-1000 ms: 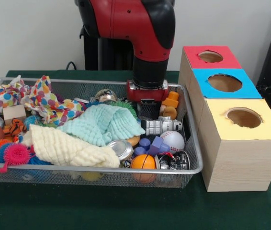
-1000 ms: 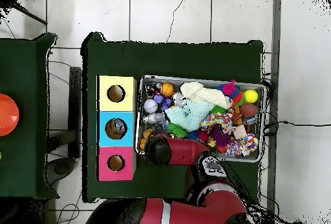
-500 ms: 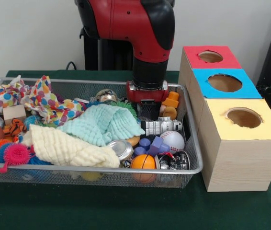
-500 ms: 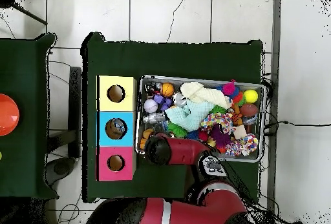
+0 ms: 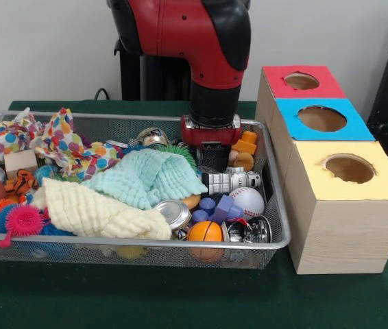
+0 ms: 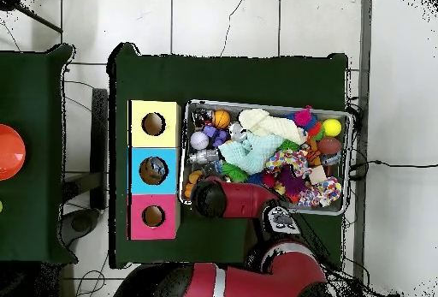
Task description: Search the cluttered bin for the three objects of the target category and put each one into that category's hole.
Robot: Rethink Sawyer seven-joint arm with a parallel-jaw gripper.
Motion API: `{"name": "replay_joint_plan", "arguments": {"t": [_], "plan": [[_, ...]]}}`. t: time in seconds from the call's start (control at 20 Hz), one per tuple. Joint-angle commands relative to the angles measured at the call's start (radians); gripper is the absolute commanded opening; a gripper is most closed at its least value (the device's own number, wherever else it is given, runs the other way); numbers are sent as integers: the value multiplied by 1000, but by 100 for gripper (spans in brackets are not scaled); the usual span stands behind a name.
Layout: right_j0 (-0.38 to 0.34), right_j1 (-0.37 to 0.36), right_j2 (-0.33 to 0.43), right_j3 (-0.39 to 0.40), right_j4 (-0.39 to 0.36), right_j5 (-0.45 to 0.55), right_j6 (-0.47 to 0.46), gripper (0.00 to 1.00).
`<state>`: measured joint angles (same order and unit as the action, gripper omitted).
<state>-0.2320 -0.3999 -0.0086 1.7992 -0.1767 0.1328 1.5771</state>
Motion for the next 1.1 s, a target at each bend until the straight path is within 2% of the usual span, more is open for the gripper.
{"name": "replay_joint_plan", "arguments": {"t": [0.05, 0.55, 0.8, 1.1], "plan": [[-22, 24, 34, -113, -18, 100, 56, 100], [-25, 16, 34, -105, -21, 98, 57, 100], [-24, -10, 39, -114, -20, 149, 35, 100], [-33, -5, 40, -104, -30, 112, 50, 100]]}}
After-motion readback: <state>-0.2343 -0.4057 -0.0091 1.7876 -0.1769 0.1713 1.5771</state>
